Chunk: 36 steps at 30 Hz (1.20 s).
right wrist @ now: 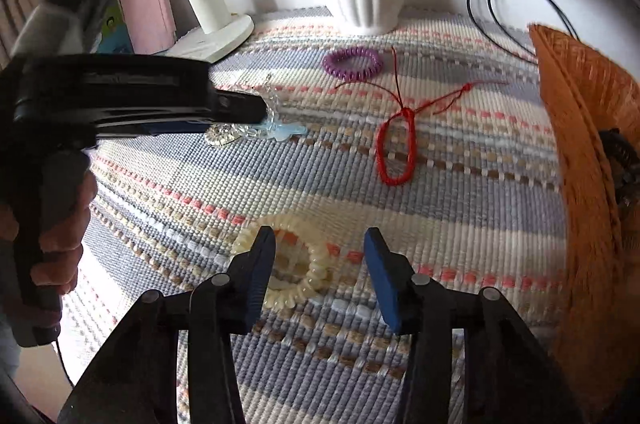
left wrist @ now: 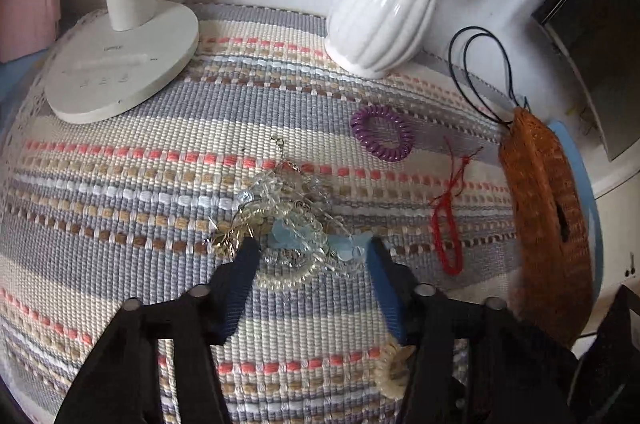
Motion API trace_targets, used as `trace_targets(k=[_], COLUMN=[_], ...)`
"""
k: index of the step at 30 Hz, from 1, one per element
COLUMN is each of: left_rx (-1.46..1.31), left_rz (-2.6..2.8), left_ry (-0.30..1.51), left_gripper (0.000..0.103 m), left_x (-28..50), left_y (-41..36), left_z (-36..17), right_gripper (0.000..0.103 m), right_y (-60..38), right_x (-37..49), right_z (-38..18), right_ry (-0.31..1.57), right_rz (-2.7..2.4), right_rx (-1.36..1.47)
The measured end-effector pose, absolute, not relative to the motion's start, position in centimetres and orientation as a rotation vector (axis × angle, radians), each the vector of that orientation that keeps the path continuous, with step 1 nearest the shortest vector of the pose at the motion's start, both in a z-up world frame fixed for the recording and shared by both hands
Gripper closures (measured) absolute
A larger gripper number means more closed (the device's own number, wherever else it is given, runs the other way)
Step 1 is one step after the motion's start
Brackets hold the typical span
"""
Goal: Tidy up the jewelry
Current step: 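Grasp the clear bead bracelet with the left tool while the right tool grasps the cream spiral hair tie, then carry the bracelet and the cream hair tie over the wicker basket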
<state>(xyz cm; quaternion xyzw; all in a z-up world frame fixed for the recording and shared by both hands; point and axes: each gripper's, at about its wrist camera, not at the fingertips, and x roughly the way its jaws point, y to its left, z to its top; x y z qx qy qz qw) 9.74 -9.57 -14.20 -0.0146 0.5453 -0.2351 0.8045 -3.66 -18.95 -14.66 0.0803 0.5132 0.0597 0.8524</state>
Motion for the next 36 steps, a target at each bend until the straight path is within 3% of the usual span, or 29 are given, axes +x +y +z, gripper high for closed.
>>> trace_targets(k=[2, 4, 5, 7, 8, 23, 36], left_rx=[-0.029, -0.040, -0.062, -0.099, -0.108, -0.219, -0.292], left_rz=[-0.478, -0.470, -0.475, -0.486, -0.487, -0.535, -0.549], left_ry=[1.165, 1.162, 1.165, 1.170, 1.167, 1.087, 1.042], left_gripper=[0.066, 0.083, 0.083, 0.086, 0.086, 0.095, 0.095], left_x=[9.9, 10.1, 10.3, 10.4, 10.5, 9.2, 8.3], left_y=[-9.7, -9.9, -9.6, -9.0, -8.9, -5.9, -4.6], left_z=[-14.3, -14.4, -14.4, -14.3, -14.2, -9.3, -7.4], right_gripper=[0.054, 0.056, 0.060, 0.074, 0.090, 0.091, 0.091], right_y=[-19.1, -18.8, -18.5, -18.2, -18.2, -19.1, -19.6], right_x=[-3.6, -3.8, -4.0, -3.7, -3.7, -4.0, -4.4], right_z=[-14.7, -14.6, -14.6, -14.7, -14.7, -13.8, -13.0], right_ry=[1.073, 1.061, 1.056, 1.049, 1.045, 1.022, 1.010], right_rz=[0.126, 0.121, 0.115, 0.107, 0.115, 0.175, 0.164], right_rx=[0.142, 0.098, 0.074, 0.040, 0.034, 0.107, 0.123])
